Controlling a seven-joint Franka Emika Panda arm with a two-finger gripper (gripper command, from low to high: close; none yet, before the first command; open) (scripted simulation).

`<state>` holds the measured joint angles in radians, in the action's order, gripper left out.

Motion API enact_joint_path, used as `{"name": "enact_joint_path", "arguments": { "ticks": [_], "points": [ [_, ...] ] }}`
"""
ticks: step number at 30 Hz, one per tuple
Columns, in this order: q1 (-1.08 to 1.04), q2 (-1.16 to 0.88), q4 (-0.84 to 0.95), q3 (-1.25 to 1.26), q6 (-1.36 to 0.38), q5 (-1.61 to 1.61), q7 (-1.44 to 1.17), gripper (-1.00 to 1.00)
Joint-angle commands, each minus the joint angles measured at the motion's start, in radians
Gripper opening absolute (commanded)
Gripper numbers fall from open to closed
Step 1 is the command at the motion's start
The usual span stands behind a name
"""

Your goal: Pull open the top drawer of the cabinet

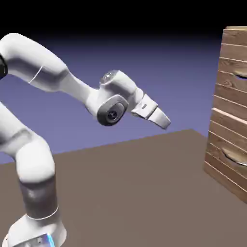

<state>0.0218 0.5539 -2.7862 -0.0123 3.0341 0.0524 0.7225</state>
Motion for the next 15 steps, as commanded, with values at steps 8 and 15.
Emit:
{"name": "enact_joint_path", "arguments": {
  "ticks": [8,15],
  "points": [
    [0.065,-0.107,0.158,-0.082,-0.019,0.348,-0.123,0.0],
    [0.121,-0.2,0.296,-0.153,-0.036,0.652,-0.23,0.0]
  ]
}}
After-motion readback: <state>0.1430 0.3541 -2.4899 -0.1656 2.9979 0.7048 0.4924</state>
